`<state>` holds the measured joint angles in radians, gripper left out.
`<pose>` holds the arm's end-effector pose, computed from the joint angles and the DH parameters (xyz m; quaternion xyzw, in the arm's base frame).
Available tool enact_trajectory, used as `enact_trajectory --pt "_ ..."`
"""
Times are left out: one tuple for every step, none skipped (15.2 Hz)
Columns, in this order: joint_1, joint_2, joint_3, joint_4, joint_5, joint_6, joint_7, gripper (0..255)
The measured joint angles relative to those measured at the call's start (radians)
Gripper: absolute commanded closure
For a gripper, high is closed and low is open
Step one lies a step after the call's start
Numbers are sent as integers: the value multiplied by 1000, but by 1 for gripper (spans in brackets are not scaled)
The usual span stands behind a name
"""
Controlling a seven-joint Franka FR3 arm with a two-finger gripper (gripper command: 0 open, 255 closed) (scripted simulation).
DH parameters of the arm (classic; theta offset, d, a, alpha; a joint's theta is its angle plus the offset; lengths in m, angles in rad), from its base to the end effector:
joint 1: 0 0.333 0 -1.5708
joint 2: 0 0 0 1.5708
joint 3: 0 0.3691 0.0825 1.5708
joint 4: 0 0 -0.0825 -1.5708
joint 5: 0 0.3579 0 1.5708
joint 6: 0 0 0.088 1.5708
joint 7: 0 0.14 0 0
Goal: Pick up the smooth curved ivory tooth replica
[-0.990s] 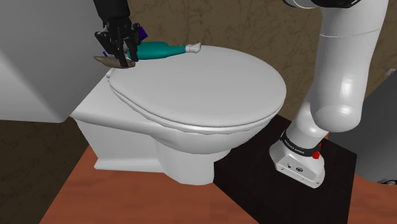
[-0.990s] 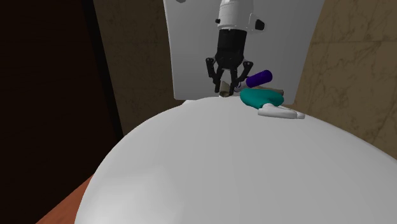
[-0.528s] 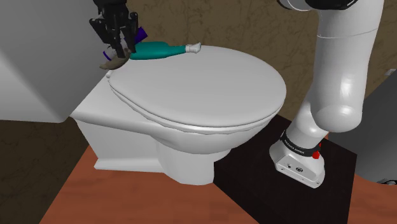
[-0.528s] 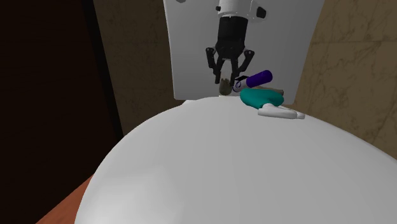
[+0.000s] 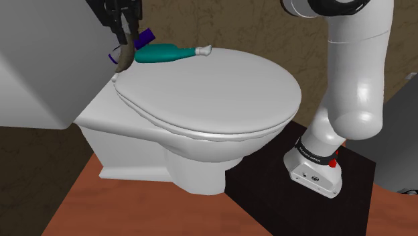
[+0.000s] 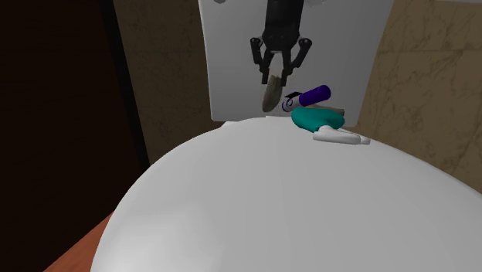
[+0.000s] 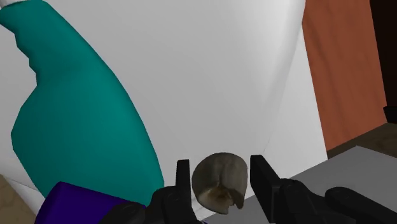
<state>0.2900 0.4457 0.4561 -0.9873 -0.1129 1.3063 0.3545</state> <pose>0.5314 0.3545 0.6294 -0.9842 -0.1668 0.0584 0.0125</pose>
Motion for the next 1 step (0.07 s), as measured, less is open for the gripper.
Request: enact_trajectory --pt "4 6 0 17 -2 -11 1 255"
